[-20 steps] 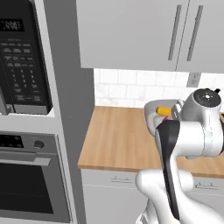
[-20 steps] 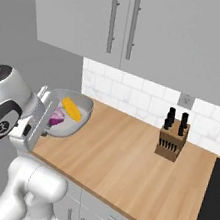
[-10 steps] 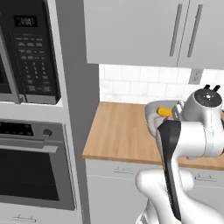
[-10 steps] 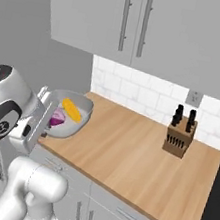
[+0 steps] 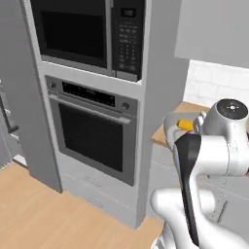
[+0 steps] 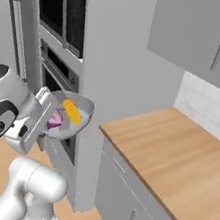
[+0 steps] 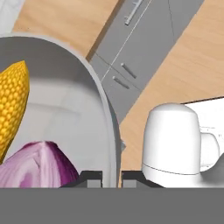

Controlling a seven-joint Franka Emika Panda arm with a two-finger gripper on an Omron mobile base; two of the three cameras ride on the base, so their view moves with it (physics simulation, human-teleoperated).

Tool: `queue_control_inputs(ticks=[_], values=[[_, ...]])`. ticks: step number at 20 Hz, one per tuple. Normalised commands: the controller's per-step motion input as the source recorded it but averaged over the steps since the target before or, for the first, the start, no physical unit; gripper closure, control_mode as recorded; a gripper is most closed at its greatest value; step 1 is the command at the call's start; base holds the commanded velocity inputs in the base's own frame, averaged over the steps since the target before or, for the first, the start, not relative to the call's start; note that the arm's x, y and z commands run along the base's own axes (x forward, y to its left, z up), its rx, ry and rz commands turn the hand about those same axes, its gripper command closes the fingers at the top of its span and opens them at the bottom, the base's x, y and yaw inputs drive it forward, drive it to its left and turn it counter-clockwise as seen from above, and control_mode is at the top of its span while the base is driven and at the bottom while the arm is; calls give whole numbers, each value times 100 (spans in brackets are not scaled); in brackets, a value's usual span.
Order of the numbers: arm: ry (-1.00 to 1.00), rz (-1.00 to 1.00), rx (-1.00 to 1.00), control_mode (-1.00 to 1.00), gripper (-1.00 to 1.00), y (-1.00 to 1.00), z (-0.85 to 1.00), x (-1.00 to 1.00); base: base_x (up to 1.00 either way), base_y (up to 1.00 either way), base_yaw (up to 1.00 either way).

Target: Take the meat container that has the shrimp and place it on the second highest rack of the freezer. Then take the vegetable container that has the corn and onion and place it on the highest rack of the freezer.

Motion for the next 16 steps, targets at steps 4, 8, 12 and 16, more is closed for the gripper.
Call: queue_control_inputs(ticks=[4, 8, 12, 16], values=[[0, 0, 0, 100, 100, 0, 0, 0, -13, 74, 88], [0, 0, 0, 100, 100, 0, 0, 0, 5, 98, 71], [0, 0, 0, 100, 100, 0, 0, 0, 80, 85, 40], [0, 0, 0, 100, 100, 0, 0, 0, 100, 29, 5]])
